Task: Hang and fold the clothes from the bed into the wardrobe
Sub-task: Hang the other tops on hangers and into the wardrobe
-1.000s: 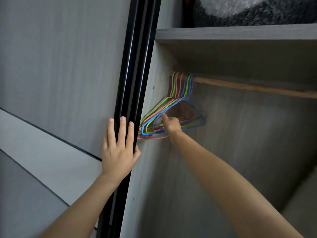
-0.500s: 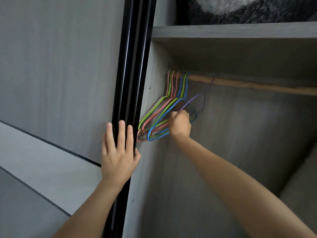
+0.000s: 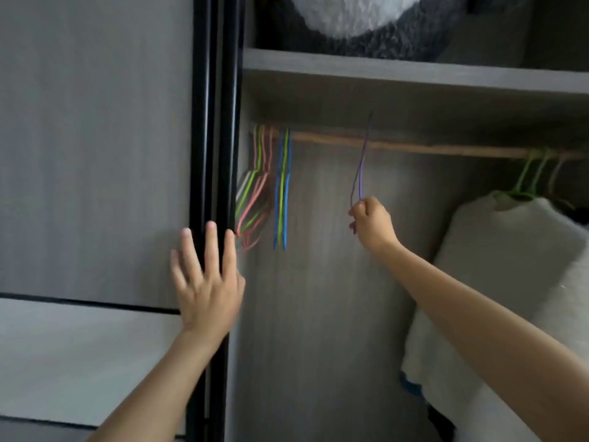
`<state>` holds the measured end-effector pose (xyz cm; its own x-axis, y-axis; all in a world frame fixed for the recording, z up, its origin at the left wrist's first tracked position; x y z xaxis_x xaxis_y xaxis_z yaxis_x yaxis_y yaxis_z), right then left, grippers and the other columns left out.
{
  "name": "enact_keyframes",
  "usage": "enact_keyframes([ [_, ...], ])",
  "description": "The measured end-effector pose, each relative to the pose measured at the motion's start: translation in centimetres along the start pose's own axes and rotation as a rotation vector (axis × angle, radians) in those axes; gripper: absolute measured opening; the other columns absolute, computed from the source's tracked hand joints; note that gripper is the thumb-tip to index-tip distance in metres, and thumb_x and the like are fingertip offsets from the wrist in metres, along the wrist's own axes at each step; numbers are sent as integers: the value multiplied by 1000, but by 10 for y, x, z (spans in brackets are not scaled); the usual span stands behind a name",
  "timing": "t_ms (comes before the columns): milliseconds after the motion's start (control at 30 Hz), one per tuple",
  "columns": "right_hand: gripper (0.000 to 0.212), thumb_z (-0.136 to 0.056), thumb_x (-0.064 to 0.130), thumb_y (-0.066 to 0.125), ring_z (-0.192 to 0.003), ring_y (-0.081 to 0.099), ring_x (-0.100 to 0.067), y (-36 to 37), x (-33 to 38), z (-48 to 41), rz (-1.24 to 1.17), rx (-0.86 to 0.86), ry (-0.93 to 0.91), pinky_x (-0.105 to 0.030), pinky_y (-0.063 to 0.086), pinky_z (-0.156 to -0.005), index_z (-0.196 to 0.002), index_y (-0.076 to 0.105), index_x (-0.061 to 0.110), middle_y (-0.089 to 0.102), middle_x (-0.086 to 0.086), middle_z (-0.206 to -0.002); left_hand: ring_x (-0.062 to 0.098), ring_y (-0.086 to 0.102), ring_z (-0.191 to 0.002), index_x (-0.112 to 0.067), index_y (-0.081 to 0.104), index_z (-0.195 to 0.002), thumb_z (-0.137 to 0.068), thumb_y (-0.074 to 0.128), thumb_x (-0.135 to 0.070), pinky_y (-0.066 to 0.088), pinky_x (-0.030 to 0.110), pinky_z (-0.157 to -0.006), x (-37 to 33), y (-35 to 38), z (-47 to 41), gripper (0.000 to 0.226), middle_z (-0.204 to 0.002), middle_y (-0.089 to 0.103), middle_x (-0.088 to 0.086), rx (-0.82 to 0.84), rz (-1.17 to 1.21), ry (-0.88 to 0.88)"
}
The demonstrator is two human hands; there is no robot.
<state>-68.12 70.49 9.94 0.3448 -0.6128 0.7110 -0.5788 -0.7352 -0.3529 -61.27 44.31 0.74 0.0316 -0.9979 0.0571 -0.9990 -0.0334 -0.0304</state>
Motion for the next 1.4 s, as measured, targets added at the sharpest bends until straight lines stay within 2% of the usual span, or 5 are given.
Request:
enact_keyframes([
  [367, 35, -100, 16, 37, -48, 59, -14, -241, -68, 126, -170, -34, 62, -22, 45, -47, -70, 51, 6, 67, -4, -61, 47, 23, -131, -13, 14, -144, -58, 87, -30, 29, 61, -103, -201, -27, 21, 114, -144, 19, 29, 247, 680, 266],
  [700, 61, -22, 65, 86, -38, 58, -20, -556, -136, 346, -212, -441, 342, -18, 41, -38, -49, 64, 14, 62, -8, -50, 52, 43, -121, -11, 26, -140, -43, 94, -31, 32, 69, -92, -486, -180, 48, 120, -132, 45, 36, 566, 1246, 337],
  [933, 65, -27, 61, 87, -35, 57, -22, -724, -150, 557, -121, -826, 548, -18, 41, -35, -50, 61, 7, 60, -12, -48, 37, 59, -103, -7, 39, -139, -78, 74, -24, 46, 43, -77, -675, -357, 127, 72, -115, 60, 19, 1144, 1564, 577],
  [1033, 47, -76, 42, 70, -37, 58, -19, -767, -149, 655, -61, -1038, 683, -19, 41, -33, -70, 51, 0, 60, -8, -49, 32, 59, -102, -11, 48, -126, -79, 73, -31, 43, 36, -76, -726, -445, 161, 57, -108, 62, 14, 1231, 1640, 780],
  [1400, 21, -94, 20, 55, -36, 53, -12, -804, -189, 882, 224, -1299, 1275, -16, 31, -37, -75, 51, 13, 57, -2, -56, 15, 59, -83, -16, 52, -108, -62, 76, -57, 44, 26, -66, -829, -626, 277, 67, -92, 57, -6, 1570, 1822, 1239],
])
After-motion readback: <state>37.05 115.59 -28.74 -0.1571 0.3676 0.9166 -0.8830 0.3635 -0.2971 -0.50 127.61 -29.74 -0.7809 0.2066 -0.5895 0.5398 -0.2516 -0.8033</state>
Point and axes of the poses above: each hand's wrist, its own z-axis away from the middle knuckle, its own y-axis out of the palm, x = y × z, the point moved 8 cm from there along -z, towards the middle knuckle
